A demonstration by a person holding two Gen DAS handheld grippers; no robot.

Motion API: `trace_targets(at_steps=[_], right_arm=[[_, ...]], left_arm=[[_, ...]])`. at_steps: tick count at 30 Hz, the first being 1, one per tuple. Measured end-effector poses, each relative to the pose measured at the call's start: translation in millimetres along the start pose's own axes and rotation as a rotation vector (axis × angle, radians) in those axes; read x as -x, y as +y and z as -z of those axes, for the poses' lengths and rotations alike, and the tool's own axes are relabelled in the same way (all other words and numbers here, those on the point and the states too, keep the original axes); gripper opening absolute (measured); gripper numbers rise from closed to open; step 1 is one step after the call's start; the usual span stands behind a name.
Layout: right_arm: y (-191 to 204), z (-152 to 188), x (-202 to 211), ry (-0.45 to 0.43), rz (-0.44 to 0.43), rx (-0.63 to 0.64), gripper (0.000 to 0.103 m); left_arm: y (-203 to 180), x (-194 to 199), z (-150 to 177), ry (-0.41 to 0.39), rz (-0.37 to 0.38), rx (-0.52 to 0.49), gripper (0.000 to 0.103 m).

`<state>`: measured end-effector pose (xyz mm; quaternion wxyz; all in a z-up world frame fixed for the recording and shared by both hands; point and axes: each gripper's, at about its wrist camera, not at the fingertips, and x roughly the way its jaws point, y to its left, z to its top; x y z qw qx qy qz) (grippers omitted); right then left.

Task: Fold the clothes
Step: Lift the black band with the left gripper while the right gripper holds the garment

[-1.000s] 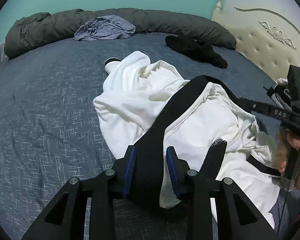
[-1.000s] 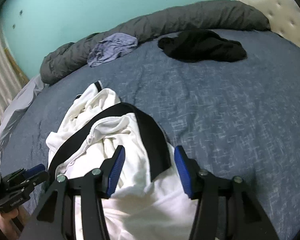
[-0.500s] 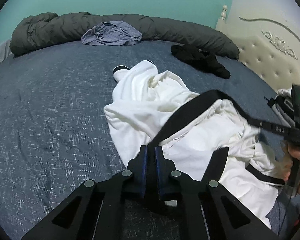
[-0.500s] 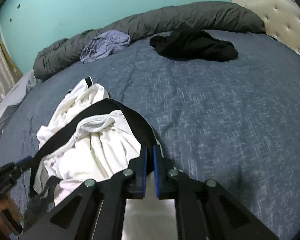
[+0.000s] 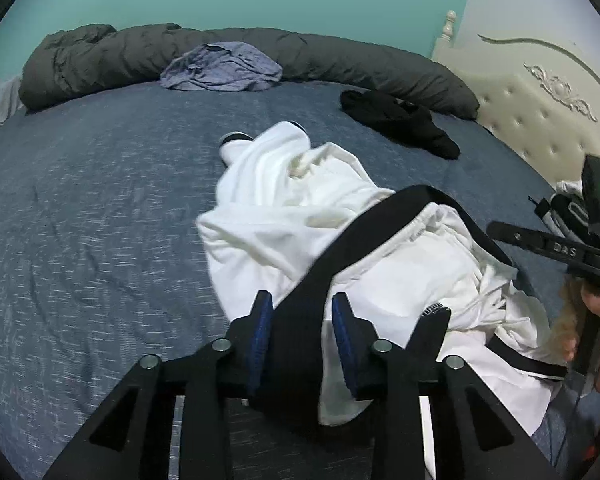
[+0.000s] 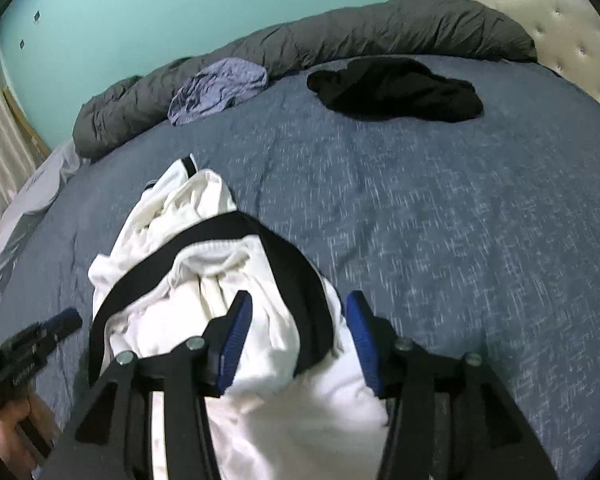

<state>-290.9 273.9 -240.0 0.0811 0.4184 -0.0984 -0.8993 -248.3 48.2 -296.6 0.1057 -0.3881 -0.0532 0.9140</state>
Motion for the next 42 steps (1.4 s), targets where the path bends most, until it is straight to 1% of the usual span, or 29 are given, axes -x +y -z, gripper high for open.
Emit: trace_targets(at_steps=[3,6,10,11,12,13,14,16,18,21,25,27,28,29,30,32,36,37,38,39,42], right_arm=[[5.0,-4.0,-5.8,-0.011,0.031,0.038,0.05],[7.0,-5.6,-13.4,-0.011,0.035,0.051,0.05],[3.9,-4.8,-22.4,-0.001,0.037,0.053,0.049],[2.0,-3.9,-24.2,0.001,0.031,0.048,0.039],[0.5,-2.9,-24.7,0.002,0.029,0.043,0.031],[-0.6,-1.8,-24.0,0.001,0.031,0.038,0.019],[-1.6,-0.7,-23.3,0.0,0.033,0.033,0.014],[-4.4,-0.2,-21.0,0.004,0.043,0.023,0.007],[-7.2,-0.5,-17.9,0.007,0.06,0.017,0.006],[-10.6,-2.2,-13.8,0.007,0.085,0.007,0.006],[-6.3,-4.4,-17.4,0.004,0.087,0.021,0.007],[-3.1,-4.6,-21.1,0.005,0.098,0.032,0.013],[-2.1,-4.8,-21.7,0.0,0.101,0.036,0.018],[-1.1,-5.1,-21.6,-0.01,0.104,0.043,0.026],[0.0,-5.4,-21.9,-0.018,0.105,0.05,0.03],[0.3,-5.2,-23.9,-0.015,0.104,0.054,0.044],[-2.4,-3.4,-26.8,-0.012,0.095,0.051,0.045],[-4.0,-2.6,-25.6,-0.019,0.085,0.044,0.041],[-5.6,-1.7,-24.4,-0.025,0.075,0.037,0.017],[-6.8,-1.4,-22.9,-0.03,0.075,0.032,0.008],[-7.8,-2.7,-17.8,-0.037,0.076,0.026,0.005]], left_arm=[[-6.6,-8.5,1.6,0.016,0.001,-0.026,0.034],[-10.7,-17.1,6.3,0.037,-0.013,-0.051,0.034],[-4.4,-19.9,7.3,0.043,-0.013,-0.024,0.034],[-2.3,-18.4,7.2,0.04,-0.015,-0.02,0.034],[-0.6,-17.1,7.1,0.038,-0.014,-0.016,0.027],[0.9,-15.8,6.8,0.038,-0.012,-0.014,0.017],[1.4,-14.2,6.4,0.035,-0.012,-0.014,0.015],[2.2,-10.0,5.5,0.024,-0.016,-0.016,0.01],[2.9,-5.6,4.3,0.01,-0.022,-0.016,0.008],[3.8,-3.3,2.8,0.004,-0.02,-0.014,0.008],[4.6,-4.7,2.9,0.008,-0.018,-0.015,0.008],[4.9,-4.3,3.4,0.009,-0.016,-0.016,0.008],[4.7,-4.0,3.5,0.009,-0.016,-0.019,0.008],[4.6,-3.6,3.9,0.009,-0.016,-0.021,0.008],[4.7,-3.3,4.1,0.009,-0.017,-0.021,0.008],[5.1,-3.0,4.7,0.009,-0.014,-0.018,0.008],[4.0,-2.2,6.0,0.011,-0.008,-0.022,0.008],[3.8,-1.8,6.3,0.012,-0.009,-0.025,0.008],[3.7,-1.4,6.6,0.013,-0.01,-0.027,0.007],[4.3,-1.2,6.7,0.014,-0.01,-0.028,0.006],[7.4,3.1,7.6,0.012,-0.008,-0.016,0.005]])
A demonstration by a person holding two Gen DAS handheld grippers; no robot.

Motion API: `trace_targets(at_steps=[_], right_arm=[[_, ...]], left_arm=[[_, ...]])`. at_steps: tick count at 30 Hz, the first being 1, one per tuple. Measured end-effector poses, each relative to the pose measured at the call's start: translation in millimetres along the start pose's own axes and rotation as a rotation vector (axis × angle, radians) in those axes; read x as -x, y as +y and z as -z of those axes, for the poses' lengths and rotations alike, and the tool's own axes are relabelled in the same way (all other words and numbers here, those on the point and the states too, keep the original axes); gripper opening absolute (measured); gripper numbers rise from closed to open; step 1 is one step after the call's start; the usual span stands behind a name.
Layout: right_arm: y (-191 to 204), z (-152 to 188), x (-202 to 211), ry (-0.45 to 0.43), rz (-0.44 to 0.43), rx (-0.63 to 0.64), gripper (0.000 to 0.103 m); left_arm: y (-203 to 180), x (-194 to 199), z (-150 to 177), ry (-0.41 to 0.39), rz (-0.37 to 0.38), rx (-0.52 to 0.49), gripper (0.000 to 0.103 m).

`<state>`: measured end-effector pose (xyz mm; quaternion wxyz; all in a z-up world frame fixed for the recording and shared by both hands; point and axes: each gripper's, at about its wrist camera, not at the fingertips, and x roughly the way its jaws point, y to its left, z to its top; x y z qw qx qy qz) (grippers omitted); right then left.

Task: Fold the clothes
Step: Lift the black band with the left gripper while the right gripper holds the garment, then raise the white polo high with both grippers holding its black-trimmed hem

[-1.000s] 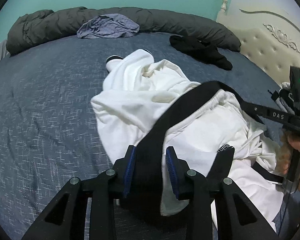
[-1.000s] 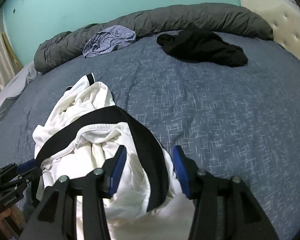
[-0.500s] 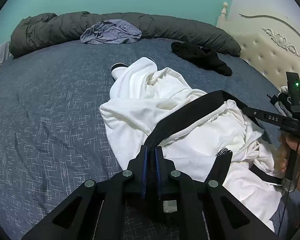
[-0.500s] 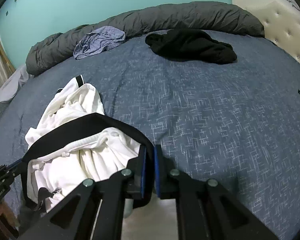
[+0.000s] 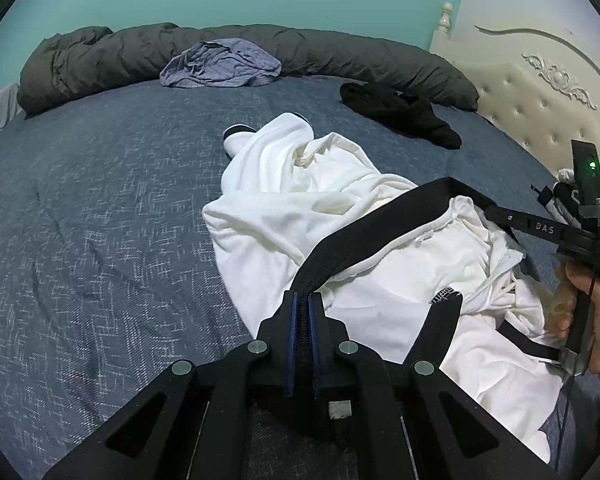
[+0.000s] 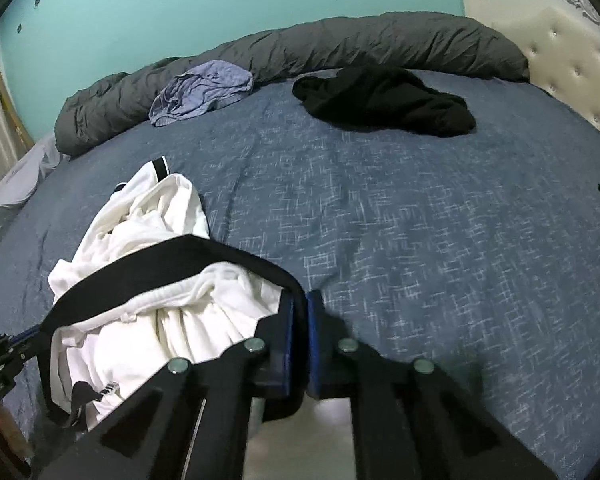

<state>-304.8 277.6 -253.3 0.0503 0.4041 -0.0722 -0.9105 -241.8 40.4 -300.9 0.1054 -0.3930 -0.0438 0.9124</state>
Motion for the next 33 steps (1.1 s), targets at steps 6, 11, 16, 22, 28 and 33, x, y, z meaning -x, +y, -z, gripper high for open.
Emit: trace_targets(at_steps=[6,11,16,22,28,33], right_arm=[[8.4,-3.5,38.4,-0.07,-0.025,0.023,0.004],[15.8,3.9,83.3,-0.106,-0.032,0.041,0.004],[31.0,-3.4,128.4,-0.134,-0.056,0.084,0.004],[64.5,-34.2,200.9,-0.212,-0.08,0.187,0.004],[77.8,-71.2,270.6,-0.262,-0.135,0.186,0.004],[90.5,-96.8,328.4,-0.309,-0.142,0.212,0.004]], left_arm=[[3.5,28.4,2.3,-0.021,-0.011,0.017,0.004],[4.8,65.3,4.3,-0.029,-0.025,0.018,0.004],[6.4,110.6,-5.9,-0.052,-0.03,0.016,0.004],[3.1,196.5,-42.1,-0.16,-0.039,0.012,0.004],[-7.7,277.0,-87.7,-0.248,-0.037,-0.018,0.003],[-24.4,338.2,-123.2,-0.3,-0.046,-0.063,0.003]])
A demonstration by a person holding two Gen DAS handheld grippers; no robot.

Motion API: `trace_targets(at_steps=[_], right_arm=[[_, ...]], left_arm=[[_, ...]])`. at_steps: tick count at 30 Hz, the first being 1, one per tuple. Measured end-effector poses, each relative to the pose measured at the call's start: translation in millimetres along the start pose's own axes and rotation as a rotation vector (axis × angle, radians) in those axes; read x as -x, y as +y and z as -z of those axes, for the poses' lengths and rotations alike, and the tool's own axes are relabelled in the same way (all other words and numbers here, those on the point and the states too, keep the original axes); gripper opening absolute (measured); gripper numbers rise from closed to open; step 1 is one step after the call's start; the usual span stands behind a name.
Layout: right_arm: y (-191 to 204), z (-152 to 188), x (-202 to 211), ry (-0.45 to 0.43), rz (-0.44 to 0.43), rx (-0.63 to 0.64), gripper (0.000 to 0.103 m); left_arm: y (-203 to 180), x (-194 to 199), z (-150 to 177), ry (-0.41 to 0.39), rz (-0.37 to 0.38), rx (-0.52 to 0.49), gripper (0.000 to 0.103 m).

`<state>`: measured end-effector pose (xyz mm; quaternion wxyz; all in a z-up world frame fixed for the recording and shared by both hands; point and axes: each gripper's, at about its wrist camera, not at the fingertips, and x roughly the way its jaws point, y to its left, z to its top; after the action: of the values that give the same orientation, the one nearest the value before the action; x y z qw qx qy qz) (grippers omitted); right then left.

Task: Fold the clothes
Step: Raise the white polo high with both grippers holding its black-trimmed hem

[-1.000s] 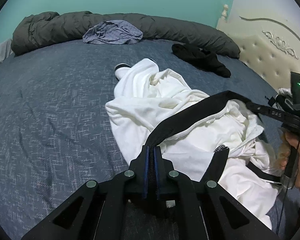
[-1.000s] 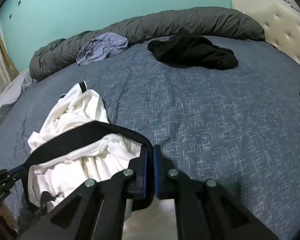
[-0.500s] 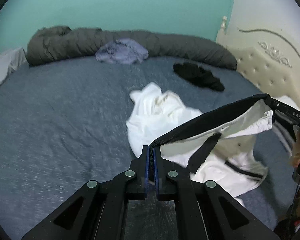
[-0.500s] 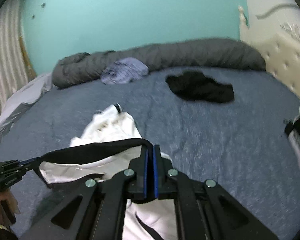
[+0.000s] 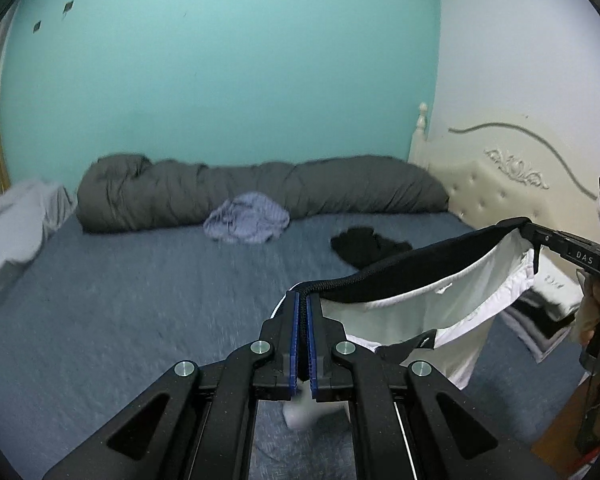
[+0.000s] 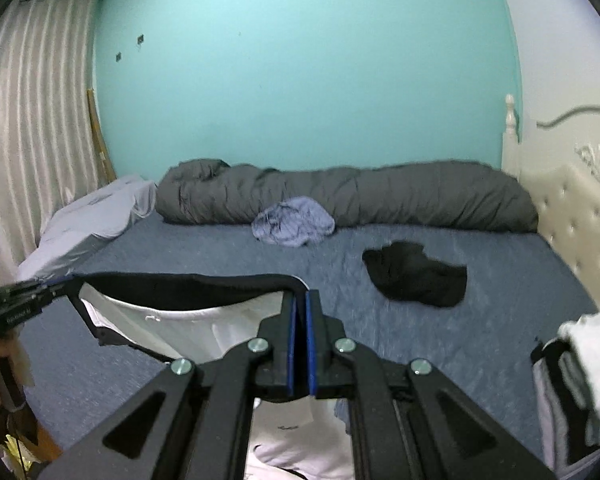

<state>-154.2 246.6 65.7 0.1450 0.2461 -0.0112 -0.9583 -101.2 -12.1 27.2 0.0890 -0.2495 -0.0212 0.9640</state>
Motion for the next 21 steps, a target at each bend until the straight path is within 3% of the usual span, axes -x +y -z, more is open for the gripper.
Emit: trace_targets(at_steps=[21], right_arm=[[58.3,-144.8,158.3,-0.196,-0.019,0.115,0.004]], left_arm=[[-30.0,177.8,-149.9,-0.233,-0.074,-0.126,0.003]])
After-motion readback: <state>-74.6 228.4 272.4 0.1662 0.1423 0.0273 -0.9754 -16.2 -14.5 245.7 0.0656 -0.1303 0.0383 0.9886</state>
